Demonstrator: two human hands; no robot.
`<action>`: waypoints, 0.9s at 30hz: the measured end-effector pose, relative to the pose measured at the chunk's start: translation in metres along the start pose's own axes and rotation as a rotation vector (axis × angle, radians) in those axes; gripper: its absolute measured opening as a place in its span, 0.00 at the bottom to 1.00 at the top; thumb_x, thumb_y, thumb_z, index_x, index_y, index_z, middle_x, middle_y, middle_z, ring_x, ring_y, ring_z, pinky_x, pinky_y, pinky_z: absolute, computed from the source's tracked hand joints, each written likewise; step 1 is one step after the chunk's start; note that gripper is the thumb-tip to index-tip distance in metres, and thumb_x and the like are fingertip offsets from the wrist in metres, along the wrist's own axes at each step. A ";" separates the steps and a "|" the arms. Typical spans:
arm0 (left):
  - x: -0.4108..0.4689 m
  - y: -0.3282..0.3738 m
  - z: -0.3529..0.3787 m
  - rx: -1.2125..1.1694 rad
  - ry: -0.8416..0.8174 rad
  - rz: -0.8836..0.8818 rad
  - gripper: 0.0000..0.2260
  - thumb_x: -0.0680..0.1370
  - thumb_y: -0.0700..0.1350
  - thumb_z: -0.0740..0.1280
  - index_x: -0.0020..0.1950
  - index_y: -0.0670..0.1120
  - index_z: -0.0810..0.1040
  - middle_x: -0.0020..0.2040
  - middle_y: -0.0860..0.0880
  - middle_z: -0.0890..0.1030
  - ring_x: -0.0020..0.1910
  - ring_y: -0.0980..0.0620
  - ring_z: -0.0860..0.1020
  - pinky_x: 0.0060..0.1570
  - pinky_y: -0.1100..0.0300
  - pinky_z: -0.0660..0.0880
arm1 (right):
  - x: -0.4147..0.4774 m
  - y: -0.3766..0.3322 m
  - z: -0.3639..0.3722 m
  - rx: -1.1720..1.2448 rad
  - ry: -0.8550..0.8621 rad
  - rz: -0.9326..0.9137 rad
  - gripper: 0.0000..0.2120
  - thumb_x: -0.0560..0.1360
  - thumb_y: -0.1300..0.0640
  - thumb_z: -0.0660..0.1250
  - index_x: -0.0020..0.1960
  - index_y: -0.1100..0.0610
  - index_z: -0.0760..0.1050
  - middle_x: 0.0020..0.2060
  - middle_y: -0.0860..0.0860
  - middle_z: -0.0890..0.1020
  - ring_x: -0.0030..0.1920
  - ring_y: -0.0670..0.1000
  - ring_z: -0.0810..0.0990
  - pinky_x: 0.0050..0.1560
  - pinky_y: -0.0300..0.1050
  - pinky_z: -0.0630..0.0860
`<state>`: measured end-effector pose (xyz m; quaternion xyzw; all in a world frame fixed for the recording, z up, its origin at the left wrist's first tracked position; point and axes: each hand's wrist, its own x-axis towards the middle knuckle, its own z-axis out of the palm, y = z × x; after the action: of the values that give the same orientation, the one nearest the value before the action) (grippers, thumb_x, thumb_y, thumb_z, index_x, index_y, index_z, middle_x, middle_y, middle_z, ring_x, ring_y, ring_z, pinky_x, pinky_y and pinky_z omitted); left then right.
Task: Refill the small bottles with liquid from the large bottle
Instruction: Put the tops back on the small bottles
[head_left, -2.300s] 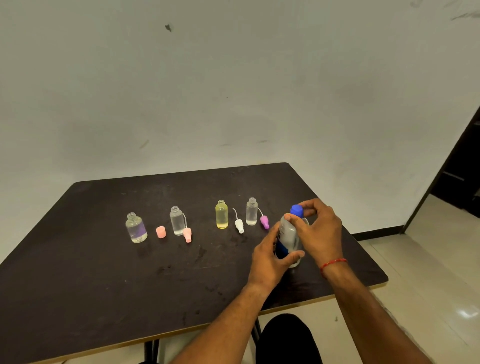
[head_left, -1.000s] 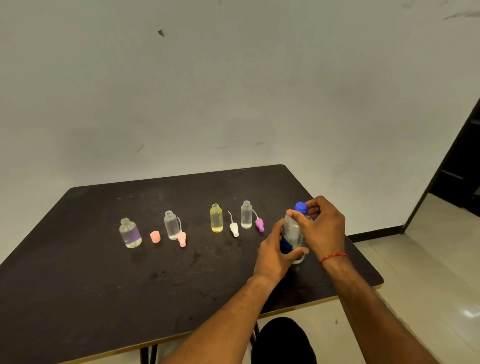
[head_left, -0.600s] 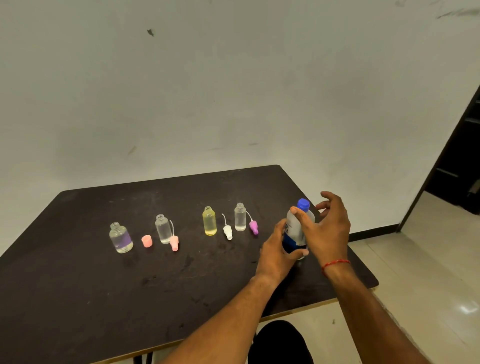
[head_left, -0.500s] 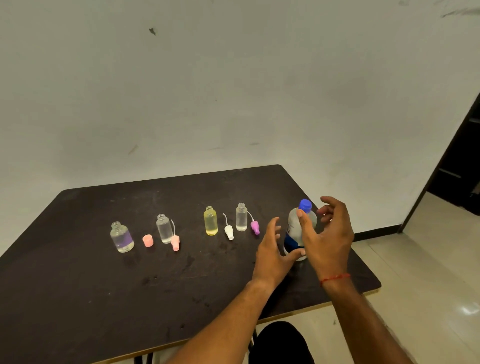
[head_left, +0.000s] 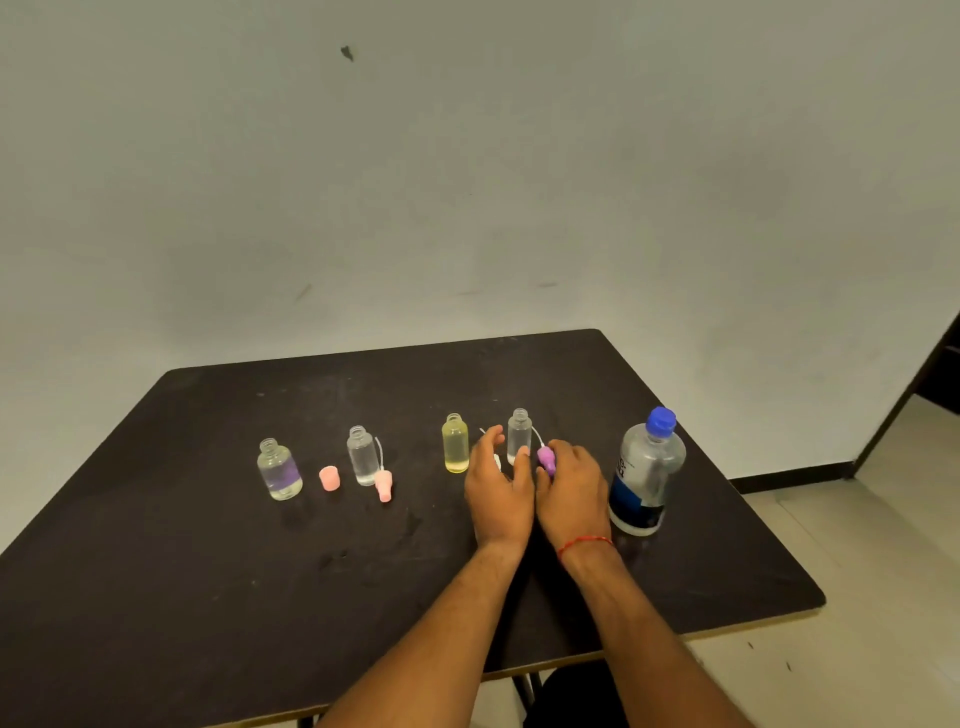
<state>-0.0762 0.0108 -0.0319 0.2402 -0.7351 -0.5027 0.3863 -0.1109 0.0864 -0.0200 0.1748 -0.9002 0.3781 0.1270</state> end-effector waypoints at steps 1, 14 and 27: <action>0.001 0.000 0.002 0.014 -0.024 0.003 0.18 0.78 0.43 0.72 0.67 0.45 0.77 0.58 0.55 0.80 0.55 0.61 0.76 0.52 0.78 0.68 | 0.003 0.000 0.002 -0.018 -0.021 0.016 0.07 0.78 0.55 0.63 0.51 0.57 0.76 0.47 0.53 0.79 0.50 0.53 0.78 0.49 0.47 0.76; 0.027 -0.012 0.026 0.024 -0.076 -0.014 0.11 0.77 0.45 0.74 0.59 0.50 0.80 0.48 0.56 0.82 0.47 0.59 0.80 0.54 0.54 0.79 | 0.033 0.001 0.006 -0.203 -0.175 0.049 0.05 0.80 0.57 0.59 0.51 0.57 0.72 0.46 0.55 0.79 0.49 0.54 0.76 0.42 0.45 0.71; 0.024 -0.021 0.025 -0.094 -0.085 0.007 0.08 0.76 0.49 0.73 0.55 0.55 0.80 0.46 0.56 0.84 0.47 0.55 0.82 0.50 0.48 0.81 | 0.032 -0.046 -0.060 -0.111 0.268 -0.237 0.06 0.78 0.60 0.66 0.54 0.60 0.76 0.43 0.57 0.80 0.41 0.54 0.79 0.40 0.47 0.79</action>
<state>-0.1110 -0.0014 -0.0488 0.1975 -0.7272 -0.5451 0.3675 -0.1152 0.0924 0.0618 0.2206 -0.8676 0.3303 0.2991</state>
